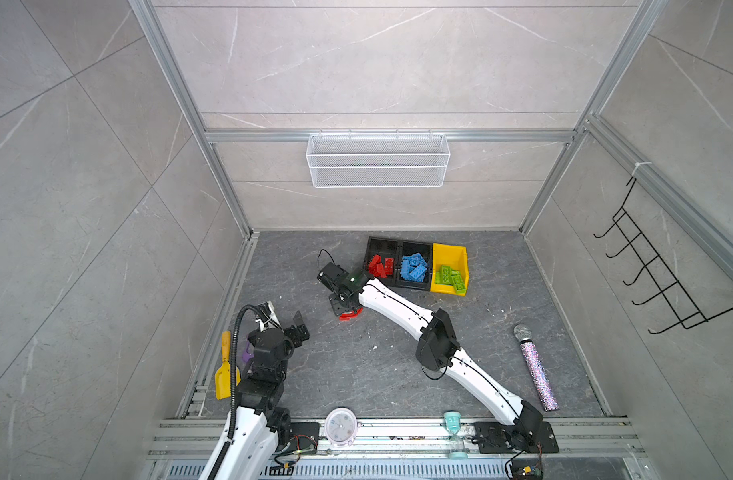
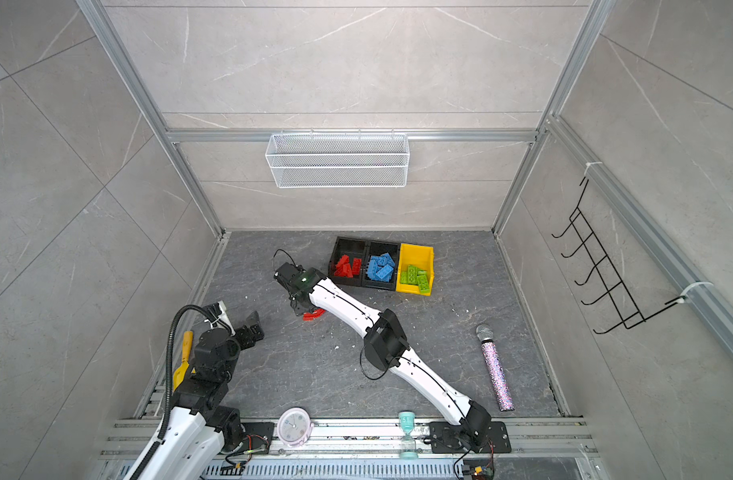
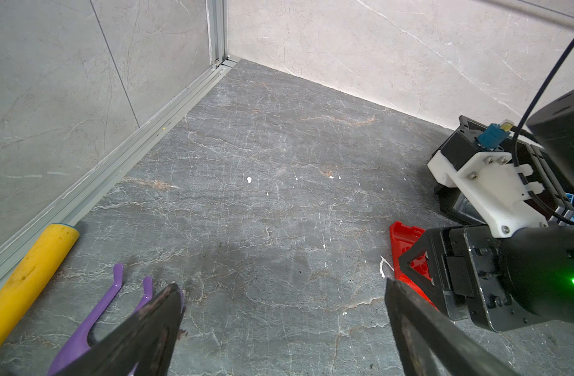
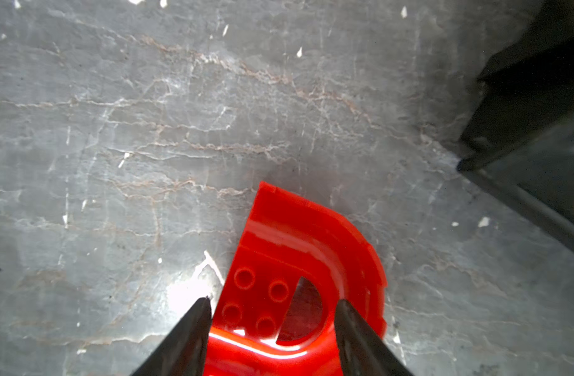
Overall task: Sort the legos into containers by color
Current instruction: 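Move the right gripper to the red curved piece and grasp it, then carry the red curved piece into the red-brick black bin and release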
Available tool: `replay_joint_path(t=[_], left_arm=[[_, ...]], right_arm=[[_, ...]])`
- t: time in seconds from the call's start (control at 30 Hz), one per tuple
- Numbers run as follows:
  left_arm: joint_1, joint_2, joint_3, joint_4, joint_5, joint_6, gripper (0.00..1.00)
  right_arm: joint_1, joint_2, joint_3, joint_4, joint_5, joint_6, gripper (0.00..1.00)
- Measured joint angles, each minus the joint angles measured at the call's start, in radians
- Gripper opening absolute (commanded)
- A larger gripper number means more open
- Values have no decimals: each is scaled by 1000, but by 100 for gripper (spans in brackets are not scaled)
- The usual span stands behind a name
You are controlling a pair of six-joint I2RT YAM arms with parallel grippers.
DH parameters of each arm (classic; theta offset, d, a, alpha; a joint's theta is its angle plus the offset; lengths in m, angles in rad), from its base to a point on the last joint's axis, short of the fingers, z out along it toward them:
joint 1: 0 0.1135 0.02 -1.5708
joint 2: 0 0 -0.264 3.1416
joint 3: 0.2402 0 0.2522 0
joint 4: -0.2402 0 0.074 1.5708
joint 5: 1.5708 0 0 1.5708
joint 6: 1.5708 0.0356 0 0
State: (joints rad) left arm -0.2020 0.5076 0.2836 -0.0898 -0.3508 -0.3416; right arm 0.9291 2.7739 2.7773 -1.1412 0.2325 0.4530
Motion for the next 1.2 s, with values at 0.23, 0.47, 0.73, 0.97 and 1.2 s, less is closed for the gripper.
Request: replay_joint_path(t=[0.23,0.47,0.73,0.97,1.2], left_arm=[[0,0,0,0,0,0,100],[0,0,0,0,-6,0,100],[0,0,0,0,-13,0,100],[0,0,0,-1,-14,-3,100],[0,-3,0,-4,-16,-7,100]], right_arm=[[0,0,0,-82,78,-22,63],[13,-55,-83,-42,53,-70,64],[18,-58,-12,-7,6,-126,63],[-9,-11,50,-13,-8,-161,61],[-17,2,-9,-13,-34,-177,57]])
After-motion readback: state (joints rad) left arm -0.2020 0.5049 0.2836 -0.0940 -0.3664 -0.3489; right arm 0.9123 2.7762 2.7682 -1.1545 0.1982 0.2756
